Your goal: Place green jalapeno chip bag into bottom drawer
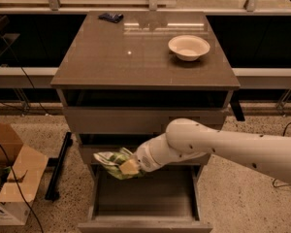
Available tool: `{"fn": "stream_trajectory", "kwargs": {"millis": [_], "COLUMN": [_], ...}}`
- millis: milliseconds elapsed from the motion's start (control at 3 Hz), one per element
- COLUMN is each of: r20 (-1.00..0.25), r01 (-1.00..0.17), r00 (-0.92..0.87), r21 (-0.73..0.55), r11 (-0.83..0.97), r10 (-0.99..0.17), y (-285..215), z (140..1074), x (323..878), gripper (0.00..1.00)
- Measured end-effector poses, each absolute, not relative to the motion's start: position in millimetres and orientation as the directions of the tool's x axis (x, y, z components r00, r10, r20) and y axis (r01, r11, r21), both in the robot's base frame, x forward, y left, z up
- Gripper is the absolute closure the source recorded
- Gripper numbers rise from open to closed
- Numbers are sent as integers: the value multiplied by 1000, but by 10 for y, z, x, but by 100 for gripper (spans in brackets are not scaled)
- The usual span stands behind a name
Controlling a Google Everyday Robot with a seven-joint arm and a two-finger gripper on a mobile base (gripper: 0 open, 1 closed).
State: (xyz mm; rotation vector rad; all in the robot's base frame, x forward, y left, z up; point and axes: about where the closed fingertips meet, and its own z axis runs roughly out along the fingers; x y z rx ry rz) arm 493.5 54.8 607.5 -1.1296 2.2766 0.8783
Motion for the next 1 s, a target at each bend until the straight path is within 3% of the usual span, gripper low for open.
{"fn": "stream_trajectory", "kwargs": {"millis": [333, 1000], "r20": [-549, -593], "r01": [-753, -651], "r00": [-647, -730], "r21": [352, 449], "r11": [557, 612], "r10": [-529, -341], "y": [277, -256], "z": [5626, 4764], "x": [4981, 5132], "gripper": [100, 100]}}
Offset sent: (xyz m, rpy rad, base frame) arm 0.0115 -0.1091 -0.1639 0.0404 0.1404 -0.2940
